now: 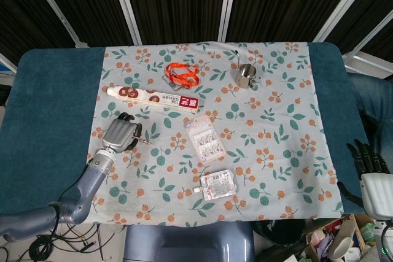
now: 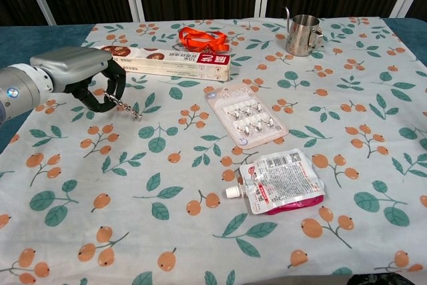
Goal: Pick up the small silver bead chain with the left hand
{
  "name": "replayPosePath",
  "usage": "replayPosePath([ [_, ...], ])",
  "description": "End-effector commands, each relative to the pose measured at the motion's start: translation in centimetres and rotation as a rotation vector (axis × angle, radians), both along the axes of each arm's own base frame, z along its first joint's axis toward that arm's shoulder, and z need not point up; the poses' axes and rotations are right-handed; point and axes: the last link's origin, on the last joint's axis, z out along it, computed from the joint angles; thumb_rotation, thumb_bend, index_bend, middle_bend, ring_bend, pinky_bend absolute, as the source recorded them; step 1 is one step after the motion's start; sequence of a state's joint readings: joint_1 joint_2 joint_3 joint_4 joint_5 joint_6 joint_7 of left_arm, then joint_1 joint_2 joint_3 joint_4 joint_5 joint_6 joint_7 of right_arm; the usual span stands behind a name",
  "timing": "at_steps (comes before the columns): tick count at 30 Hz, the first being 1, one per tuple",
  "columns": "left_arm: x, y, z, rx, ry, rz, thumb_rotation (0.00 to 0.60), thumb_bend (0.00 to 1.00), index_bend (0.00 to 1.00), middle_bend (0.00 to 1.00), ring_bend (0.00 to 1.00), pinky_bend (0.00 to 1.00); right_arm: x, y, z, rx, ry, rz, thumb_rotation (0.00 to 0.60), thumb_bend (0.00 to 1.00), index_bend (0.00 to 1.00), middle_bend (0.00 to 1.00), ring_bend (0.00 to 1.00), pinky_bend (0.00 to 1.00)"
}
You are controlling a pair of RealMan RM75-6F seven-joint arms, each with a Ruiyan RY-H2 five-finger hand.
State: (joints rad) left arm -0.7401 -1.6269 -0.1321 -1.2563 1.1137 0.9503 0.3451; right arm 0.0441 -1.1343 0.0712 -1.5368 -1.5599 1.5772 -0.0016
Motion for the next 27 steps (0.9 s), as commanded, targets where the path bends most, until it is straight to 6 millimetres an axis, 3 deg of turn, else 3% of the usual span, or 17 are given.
replayPosePath([
  [1, 0.1, 0.1, 0.2, 0.009, -0.015, 0.005, 0.6, 0.43, 0.57, 0.59, 0.22, 0.18, 0.0, 0.0, 0.0, 0.0, 0.0, -0.001, 0.6, 0.15, 0.02, 0.01, 0.04, 0.14],
  [15, 1.9, 0.3, 1.4, 0.056, -0.15, -0.012, 0.6, 0.43, 0.57, 0.58, 0.22, 0.18, 0.0, 0.0, 0.0, -0.001, 0.0, 0.0, 0.6, 0.15, 0.02, 0.02, 0.04, 0.14],
  [27, 3.8, 0.6, 3.5, 0.092, -0.526, 0.005, 0.6, 0.43, 0.57, 0.58, 0.22, 0.21, 0.0, 0.1, 0.0, -0.002, 0.0, 0.0, 0.6, 0.15, 0.02, 0.02, 0.04, 0.14],
])
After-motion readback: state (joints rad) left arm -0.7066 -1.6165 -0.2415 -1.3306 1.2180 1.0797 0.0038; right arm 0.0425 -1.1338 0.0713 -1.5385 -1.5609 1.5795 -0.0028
